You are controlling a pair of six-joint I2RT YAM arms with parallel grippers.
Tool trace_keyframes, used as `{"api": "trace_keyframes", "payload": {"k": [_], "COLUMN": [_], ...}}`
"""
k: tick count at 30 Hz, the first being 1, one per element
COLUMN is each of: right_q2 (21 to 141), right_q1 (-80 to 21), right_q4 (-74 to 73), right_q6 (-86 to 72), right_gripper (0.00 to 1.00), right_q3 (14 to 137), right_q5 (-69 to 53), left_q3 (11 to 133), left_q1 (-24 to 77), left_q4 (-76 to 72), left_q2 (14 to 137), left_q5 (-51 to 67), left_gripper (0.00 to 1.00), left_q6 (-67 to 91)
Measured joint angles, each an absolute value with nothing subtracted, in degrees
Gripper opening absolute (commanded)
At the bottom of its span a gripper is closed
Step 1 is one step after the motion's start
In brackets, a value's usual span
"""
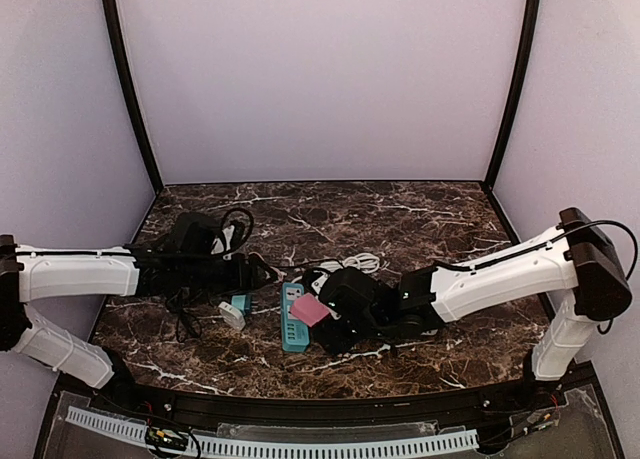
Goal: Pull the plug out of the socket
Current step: Remove the plug from the socket.
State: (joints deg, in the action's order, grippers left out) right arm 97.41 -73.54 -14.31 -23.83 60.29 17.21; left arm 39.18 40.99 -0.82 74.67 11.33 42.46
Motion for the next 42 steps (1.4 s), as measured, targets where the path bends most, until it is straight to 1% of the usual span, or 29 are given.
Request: {"api": "trace_keyframes", "payload": {"k": [12,16,22,23,27,32,34,37,40,42], "right_q2": [104.22,107.42,111.77,112.33,113.99,115.77,116.42,117.6,118.67,118.85], "right_q1": [-74.74,-76.18,-78.41,-78.56,-78.67,-78.7,-78.72,-78.72,-78.83,-78.94], "right_q4": [-16.86,-18.83,-23.33,-24.12,-26.24,-28.32,-28.88,-29.52,-29.65,-29.89], "right_q6": [-21.65,-21.39,-21.8,-22.09,-23.44,-24.73,-24.82,-24.58,-23.88,-23.55], "right_gripper": [0.77,0.77,0.71,0.7,0.68,0.67,0.64,0.55,0.5,0.43], "right_q3": [64.03,67.02,71.29,71.77,72.88,73.8,74.54,75.75,76.6,76.73], "right_q5": [24.01,27.35,33.32,34.3,37.32,40.62,41.6,43.24,44.86,45.98], "left_q3": [40.51,41.19,41.23,41.28,41.43,41.43,41.43,41.36,40.8,40.23], "left_q1": [41.06,41.06,41.06,41.06,41.06,41.06,41.06,41.06,41.06,41.06], "left_q4": [0.32,0.38,0.56,0.56,0.51,0.47,0.38,-0.64,-1.89,-2.39], "left_q2": [74.19,74.46,74.46,74.46,74.48,74.48,74.48,74.48,74.48,74.48], "left_q5": [11.77,12.25,12.38,12.38,12.51,12.64,12.69,12.86,12.86,12.86], "left_gripper": [0.68,0.68,0.67,0.66,0.61,0.6,0.6,0.6,0.6,0.6], "left_q6": [42.13,41.65,41.15,41.15,41.28,41.63,41.95,42.57,43.07,43.4]}}
